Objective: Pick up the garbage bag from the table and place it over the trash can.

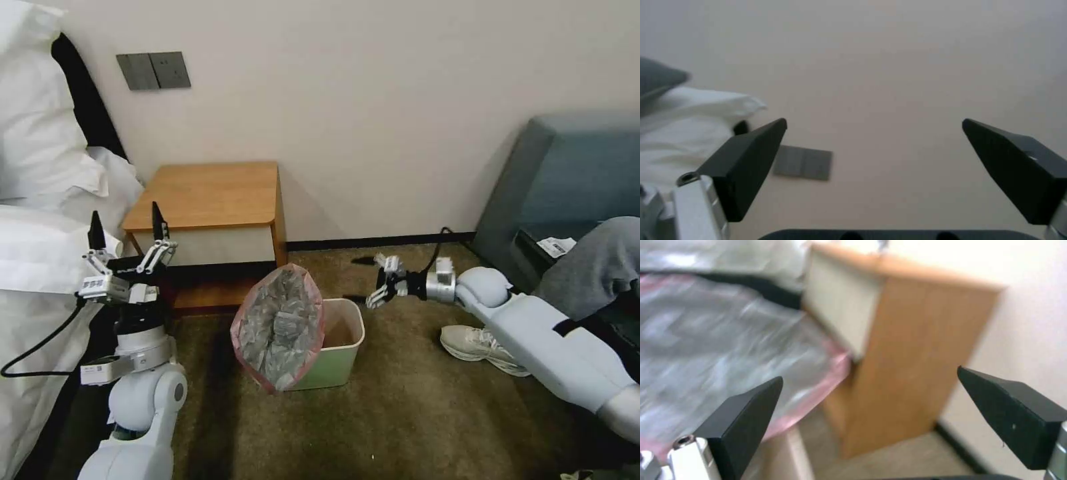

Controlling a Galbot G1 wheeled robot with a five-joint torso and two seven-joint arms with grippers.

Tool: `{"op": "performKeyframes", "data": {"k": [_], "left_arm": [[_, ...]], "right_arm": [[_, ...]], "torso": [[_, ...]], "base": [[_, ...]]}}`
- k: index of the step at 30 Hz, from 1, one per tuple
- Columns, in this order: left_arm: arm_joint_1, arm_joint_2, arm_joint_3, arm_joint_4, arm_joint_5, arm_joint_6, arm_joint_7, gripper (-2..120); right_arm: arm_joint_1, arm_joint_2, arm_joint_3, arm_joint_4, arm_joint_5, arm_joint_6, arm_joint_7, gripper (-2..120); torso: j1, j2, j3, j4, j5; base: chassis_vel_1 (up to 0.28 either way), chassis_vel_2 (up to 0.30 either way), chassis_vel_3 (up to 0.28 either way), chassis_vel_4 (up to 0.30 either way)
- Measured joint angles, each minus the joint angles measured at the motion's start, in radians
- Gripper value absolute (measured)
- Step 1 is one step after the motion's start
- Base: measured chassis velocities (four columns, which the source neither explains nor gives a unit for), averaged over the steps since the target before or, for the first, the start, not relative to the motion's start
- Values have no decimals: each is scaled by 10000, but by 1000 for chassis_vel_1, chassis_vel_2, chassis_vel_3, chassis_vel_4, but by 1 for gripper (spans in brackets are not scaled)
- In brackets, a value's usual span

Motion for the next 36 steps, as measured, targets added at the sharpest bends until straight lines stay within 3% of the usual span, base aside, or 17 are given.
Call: {"op": "performKeyframes", "data": {"k": [4,11,13,14,17,18,22,23,25,27,28,31,32,33,34,36], "left_arm": [[265,242,152,-532,325,1139,157,100],[861,643,449,-1123,-65,2363,493,100],[1292,926,765,-1702,-682,3287,332,100],[1292,926,765,-1702,-682,3287,332,100],[1775,1248,1109,-2472,-1109,4540,-244,100],[1775,1248,1109,-2472,-1109,4540,-244,100],[2315,1707,1249,-3663,-1453,7212,-1300,100],[2315,1707,1249,-3663,-1453,7212,-1300,100],[2446,1915,1165,-4021,-1709,8321,-1478,100],[2366,2099,969,-4220,-2107,9661,-1202,100],[2366,2099,969,-4220,-2107,9661,-1202,100],[1708,2173,658,-4321,-3414,12245,-734,100],[1708,2173,658,-4321,-3414,12245,-734,100],[1390,2137,512,-4407,-4194,12997,-553,100],[1190,2104,499,-4448,-4558,13250,-528,100],[865,2027,595,-4434,-4934,13447,-824,100]], "right_arm": [[-827,-91,1502,1019,-37,-5,1433,100],[-2049,65,3329,1953,-263,-145,2451,100],[-2671,262,4146,2373,-375,-257,2719,100],[-2671,262,4146,2373,-375,-257,2719,100],[-3530,633,5143,3045,-445,-351,3259,100],[-3530,633,5143,3045,-445,-351,3259,100],[-4342,1249,5980,3742,-559,-341,3942,100],[-4342,1249,5980,3742,-559,-341,3942,100],[-4665,1579,6282,4030,-644,-323,4201,100],[-5019,1936,6581,4340,-754,-317,4416,100],[-5019,1936,6581,4340,-754,-317,4416,100],[-5446,2454,6933,4689,-871,-316,4542,100],[-5446,2454,6933,4689,-871,-316,4542,100],[-5581,2605,7019,4775,-909,-319,4586,100],[-5652,2690,7052,4814,-935,-323,4607,100],[-5757,2805,7087,4871,-983,-324,4622,100]], "torso": [[0,0,0,-1,0],[0,1,-1,0,-3],[0,1,-1,0,1],[0,1,-1,0,1],[0,0,-1,-2,-1],[0,0,-1,-2,-1],[0,1,-1,1,-1],[0,1,-1,1,-1],[-1,1,-1,1,-1],[0,1,-1,2,-1],[0,1,-1,2,-1],[0,0,0,-1,-3],[0,0,0,-1,-3],[0,1,0,-1,-4],[0,1,0,-2,-3],[0,1,-1,-2,1]], "base": [[0,0,0,0],[0,0,0,0],[0,0,0,0],[0,0,0,0],[0,0,0,0],[0,0,0,0],[0,0,0,0],[0,0,0,0],[0,0,0,0],[0,0,0,0],[0,0,0,0],[0,0,0,0],[0,0,0,0],[0,0,0,0],[0,0,0,0],[0,0,0,0]]}}
